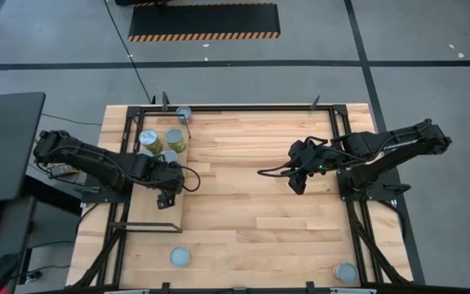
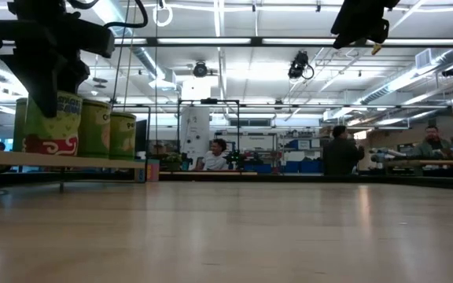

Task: Pick and place cans onto a shelf
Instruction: Put the canned spaghetti sauce on the shelf

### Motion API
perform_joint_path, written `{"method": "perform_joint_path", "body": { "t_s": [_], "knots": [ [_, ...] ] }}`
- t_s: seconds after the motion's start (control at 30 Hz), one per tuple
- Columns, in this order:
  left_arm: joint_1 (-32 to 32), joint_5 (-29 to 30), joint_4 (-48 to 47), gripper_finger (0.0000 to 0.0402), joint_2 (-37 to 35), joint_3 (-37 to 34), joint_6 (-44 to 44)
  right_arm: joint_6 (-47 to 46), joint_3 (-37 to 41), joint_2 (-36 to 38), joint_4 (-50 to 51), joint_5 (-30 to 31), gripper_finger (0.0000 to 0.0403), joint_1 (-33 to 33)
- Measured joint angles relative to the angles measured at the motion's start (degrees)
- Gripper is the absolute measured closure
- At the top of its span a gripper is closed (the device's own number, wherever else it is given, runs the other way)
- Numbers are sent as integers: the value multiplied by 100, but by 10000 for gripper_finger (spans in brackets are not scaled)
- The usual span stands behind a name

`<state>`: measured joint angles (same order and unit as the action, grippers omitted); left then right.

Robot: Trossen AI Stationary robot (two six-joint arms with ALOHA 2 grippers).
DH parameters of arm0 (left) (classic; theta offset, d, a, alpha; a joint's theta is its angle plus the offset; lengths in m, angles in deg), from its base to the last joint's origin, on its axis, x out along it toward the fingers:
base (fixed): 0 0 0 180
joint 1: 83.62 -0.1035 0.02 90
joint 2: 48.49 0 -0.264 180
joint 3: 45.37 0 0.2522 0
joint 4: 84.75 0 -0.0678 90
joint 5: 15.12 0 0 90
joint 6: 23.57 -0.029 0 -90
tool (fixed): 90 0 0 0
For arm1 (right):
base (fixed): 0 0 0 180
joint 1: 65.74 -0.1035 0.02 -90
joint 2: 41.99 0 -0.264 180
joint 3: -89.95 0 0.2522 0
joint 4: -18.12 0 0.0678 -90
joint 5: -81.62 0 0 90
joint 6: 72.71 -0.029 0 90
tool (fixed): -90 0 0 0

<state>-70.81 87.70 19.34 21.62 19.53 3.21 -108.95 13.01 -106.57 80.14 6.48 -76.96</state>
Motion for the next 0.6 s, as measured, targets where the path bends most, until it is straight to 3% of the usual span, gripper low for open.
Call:
{"method": "perform_joint_path", "body": {
  "t_s": [0.4, 0.6],
  "knots": [
    [-2, 110, -14, 109, 0, 0, -36, -17, 0, 0, -1, 0, 249, 0],
    [-2, 201, -26, 68, 0, 0, -49, -20, 0, 0, -5, -62, 249, -1]
  ]
}}
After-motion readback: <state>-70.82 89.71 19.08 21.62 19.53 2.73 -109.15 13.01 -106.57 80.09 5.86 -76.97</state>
